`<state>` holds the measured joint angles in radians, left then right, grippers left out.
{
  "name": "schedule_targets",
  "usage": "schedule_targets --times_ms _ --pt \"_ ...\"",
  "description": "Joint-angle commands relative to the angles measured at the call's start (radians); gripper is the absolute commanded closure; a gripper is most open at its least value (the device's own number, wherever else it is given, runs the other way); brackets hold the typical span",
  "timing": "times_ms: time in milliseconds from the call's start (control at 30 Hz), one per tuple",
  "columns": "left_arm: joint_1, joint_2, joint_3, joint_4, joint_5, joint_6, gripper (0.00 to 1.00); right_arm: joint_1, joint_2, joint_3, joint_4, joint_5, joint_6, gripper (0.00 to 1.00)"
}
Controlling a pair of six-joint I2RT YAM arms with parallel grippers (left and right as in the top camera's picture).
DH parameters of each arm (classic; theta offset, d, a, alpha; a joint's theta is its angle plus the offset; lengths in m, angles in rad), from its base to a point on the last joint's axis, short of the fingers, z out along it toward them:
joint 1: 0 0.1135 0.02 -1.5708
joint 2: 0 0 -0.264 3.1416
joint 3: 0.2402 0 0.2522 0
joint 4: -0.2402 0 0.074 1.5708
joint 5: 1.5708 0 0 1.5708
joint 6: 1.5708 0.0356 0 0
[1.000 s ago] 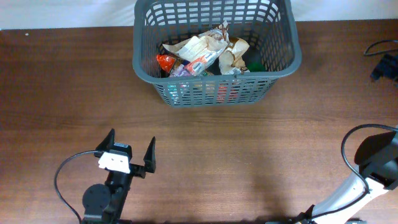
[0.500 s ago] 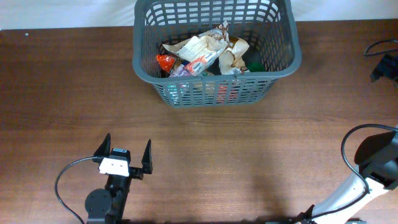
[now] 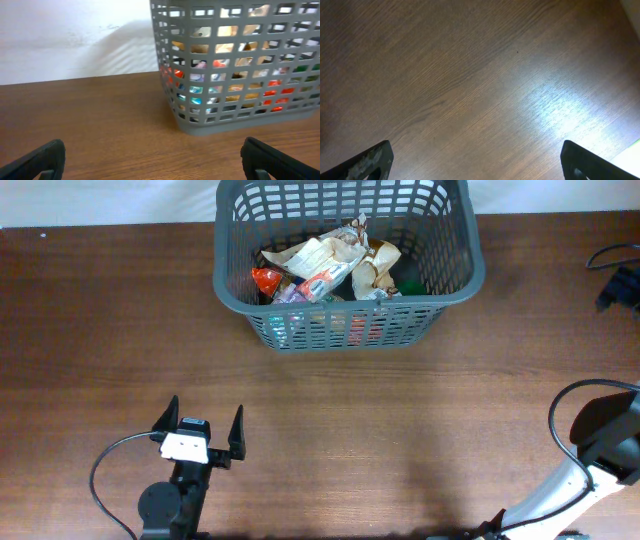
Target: Pack container
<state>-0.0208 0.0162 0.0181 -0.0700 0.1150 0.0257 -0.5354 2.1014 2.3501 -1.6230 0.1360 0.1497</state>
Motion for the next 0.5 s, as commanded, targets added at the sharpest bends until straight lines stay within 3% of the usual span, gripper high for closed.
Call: schedule_targets --times_ms 0,467 --pt "0.025 -0.011 -0.01 -0.008 -0.079 -0.01 0.01 -0.001 0.002 -0.004 0.0 -0.002 0.002 0.01" --pt "0.066 -0.011 -0.01 -0.01 -0.104 -0.01 0.01 -0.001 0.002 -0.004 0.0 -0.002 0.002 0.01"
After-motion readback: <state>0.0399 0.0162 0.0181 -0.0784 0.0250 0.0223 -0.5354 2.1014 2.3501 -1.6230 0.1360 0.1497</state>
